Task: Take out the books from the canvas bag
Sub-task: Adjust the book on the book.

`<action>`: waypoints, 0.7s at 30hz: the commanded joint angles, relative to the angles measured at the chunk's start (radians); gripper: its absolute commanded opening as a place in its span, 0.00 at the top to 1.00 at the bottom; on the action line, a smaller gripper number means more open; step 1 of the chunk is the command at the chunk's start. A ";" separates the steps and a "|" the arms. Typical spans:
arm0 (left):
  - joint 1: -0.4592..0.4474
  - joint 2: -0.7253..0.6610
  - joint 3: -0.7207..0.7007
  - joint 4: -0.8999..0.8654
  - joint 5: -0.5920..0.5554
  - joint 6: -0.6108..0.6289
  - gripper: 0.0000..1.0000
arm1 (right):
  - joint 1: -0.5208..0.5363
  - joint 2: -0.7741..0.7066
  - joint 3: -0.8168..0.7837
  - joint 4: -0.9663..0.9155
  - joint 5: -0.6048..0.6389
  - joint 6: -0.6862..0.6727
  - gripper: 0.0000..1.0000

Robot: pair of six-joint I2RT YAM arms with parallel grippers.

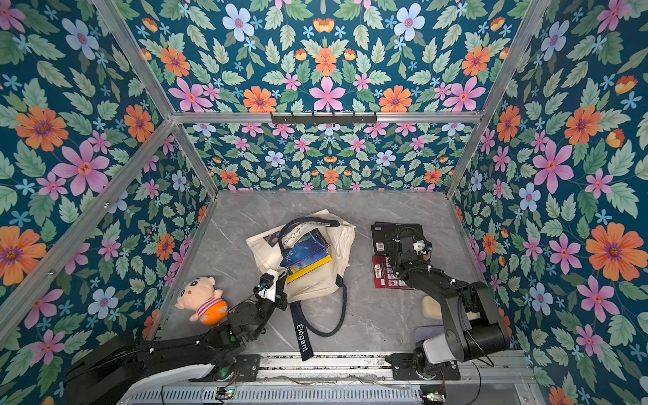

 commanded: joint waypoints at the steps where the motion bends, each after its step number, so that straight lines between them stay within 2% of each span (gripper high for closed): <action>1: 0.001 0.002 0.011 0.038 -0.002 0.000 1.00 | -0.003 0.035 0.010 0.078 0.016 -0.016 0.03; 5: 0.001 0.007 0.012 0.041 -0.002 0.000 1.00 | -0.011 0.089 0.026 0.115 -0.003 -0.019 0.04; 9: 0.001 0.008 0.012 0.043 0.000 0.000 1.00 | -0.012 0.074 0.022 0.141 -0.026 -0.040 0.05; 15: 0.001 0.013 0.014 0.046 0.007 0.003 1.00 | 0.005 -0.087 0.024 -0.014 -0.006 -0.134 0.01; 21: 0.002 0.014 0.011 0.055 0.045 0.007 1.00 | 0.057 -0.226 -0.020 -0.036 -0.040 -0.205 0.01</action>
